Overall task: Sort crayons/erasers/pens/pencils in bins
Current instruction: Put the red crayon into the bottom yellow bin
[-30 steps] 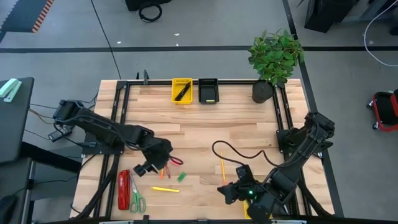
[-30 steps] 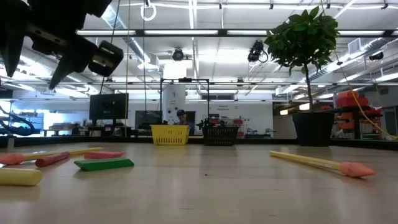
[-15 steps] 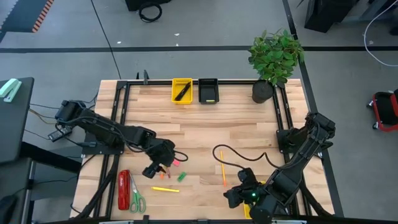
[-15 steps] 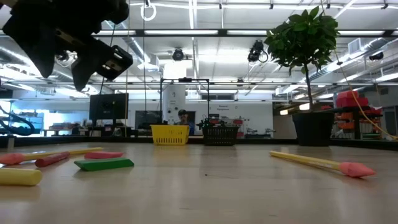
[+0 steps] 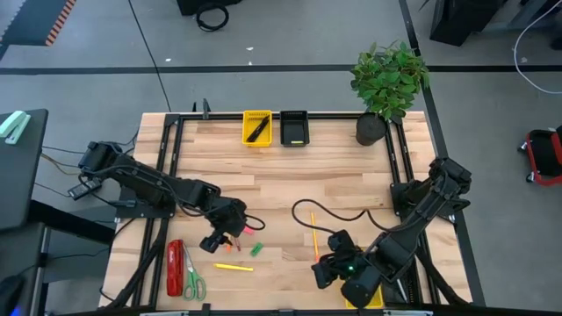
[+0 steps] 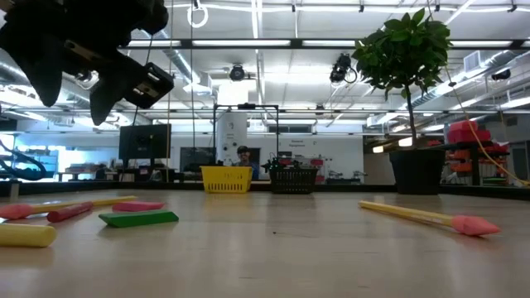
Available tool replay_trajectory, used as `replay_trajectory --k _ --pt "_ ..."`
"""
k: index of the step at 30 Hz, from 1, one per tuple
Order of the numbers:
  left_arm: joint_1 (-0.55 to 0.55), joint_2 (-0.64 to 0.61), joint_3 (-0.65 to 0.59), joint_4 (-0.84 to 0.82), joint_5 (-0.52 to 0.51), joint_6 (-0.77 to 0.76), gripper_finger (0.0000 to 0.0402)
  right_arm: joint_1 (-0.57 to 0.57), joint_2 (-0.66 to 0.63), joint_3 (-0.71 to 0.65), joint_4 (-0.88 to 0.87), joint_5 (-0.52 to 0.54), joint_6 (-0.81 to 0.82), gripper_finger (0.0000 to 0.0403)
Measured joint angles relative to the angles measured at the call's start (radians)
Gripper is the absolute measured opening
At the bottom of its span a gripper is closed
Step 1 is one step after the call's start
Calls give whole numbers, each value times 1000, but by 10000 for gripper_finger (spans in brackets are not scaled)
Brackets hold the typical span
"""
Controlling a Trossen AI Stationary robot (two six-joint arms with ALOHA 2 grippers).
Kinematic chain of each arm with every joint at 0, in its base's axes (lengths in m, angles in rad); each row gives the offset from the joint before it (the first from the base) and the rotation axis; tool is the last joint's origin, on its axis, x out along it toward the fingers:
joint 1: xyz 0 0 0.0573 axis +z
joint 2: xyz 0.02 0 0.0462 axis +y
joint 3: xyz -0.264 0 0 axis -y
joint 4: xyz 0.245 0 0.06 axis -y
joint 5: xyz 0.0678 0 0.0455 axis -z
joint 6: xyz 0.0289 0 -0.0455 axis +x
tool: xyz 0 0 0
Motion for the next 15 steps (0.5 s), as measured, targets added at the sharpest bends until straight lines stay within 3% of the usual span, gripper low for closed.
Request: replay_trajectory --k 9,12,15 --pt "-12 -4 4 -8 -38 -96 220 -10 0 0 0 -4 -24 149" --pt "-16 -5 29 -11 -31 -231 221 -10 0 0 0 -29 -24 149" --pt "-20 -4 40 -11 -34 -232 209 -11 0 0 -1 -31 4 149"
